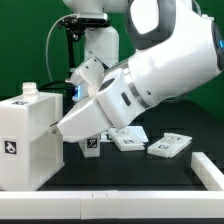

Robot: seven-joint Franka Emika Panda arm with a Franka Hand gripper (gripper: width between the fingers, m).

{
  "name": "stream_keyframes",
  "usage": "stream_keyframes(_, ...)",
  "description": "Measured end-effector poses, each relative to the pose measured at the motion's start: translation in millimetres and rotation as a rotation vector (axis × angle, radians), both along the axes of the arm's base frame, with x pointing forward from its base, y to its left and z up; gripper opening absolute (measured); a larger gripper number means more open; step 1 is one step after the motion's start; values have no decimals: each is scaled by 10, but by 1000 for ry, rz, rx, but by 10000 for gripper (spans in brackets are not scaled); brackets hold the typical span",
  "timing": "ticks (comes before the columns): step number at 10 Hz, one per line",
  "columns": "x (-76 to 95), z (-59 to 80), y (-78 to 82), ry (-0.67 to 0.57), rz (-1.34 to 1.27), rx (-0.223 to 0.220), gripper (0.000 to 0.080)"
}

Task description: Assemble cabinet

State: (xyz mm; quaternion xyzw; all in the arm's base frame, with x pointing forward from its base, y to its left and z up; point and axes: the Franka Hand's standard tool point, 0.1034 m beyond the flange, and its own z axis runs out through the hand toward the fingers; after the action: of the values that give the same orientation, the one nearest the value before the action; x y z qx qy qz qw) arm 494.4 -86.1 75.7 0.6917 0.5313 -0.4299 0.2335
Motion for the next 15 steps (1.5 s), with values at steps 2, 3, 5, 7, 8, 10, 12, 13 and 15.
stream_keyframes(2,-65,4,18,-15,-4,15,797)
stream_keyframes(3,-65,-6,18,-13,-4,14,797)
stream_keyframes(5,-60,-1,6,-14,-4,15,797)
stream_keyframes(7,7,79,-63,-52,-21,10,797)
stream_keyframes(8,22,109,-49,-76,-38,16,797)
stream_keyframes(10,12,102,-36,-78,-59,27,797)
stream_keyframes(12,-26,97,-32,-32,-119,41,797)
stream_keyframes(13,-2,83,-26,-36,-114,43,797)
stream_keyframes(15,5,93,-72,-40,-115,40,797)
